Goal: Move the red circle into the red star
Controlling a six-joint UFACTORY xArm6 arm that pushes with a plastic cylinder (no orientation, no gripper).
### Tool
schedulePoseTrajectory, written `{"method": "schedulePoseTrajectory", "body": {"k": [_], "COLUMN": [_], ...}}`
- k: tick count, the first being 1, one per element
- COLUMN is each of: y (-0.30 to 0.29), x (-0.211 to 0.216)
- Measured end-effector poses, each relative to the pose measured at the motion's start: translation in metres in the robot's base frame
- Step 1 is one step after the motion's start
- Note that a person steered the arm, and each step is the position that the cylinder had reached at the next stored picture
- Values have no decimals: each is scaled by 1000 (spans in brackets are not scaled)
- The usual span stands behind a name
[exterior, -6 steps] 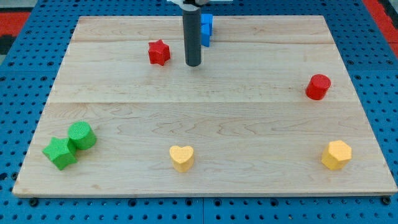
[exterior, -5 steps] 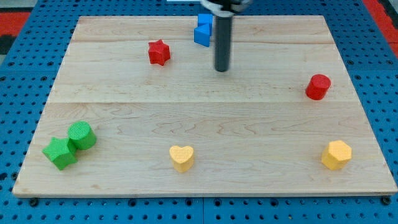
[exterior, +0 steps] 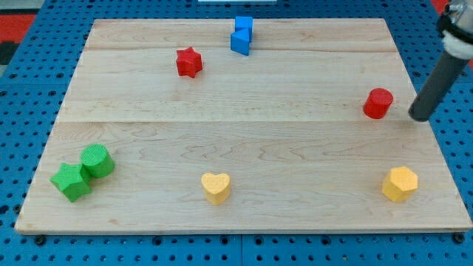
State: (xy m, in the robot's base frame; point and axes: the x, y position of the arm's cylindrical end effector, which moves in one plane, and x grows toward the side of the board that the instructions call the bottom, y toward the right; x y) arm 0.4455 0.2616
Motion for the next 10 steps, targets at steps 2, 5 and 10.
{"method": "schedulePoseTrajectory", "body": {"k": [2,5,10], "y": [-74,-176,-289], "x": [-70,-134,-137]}}
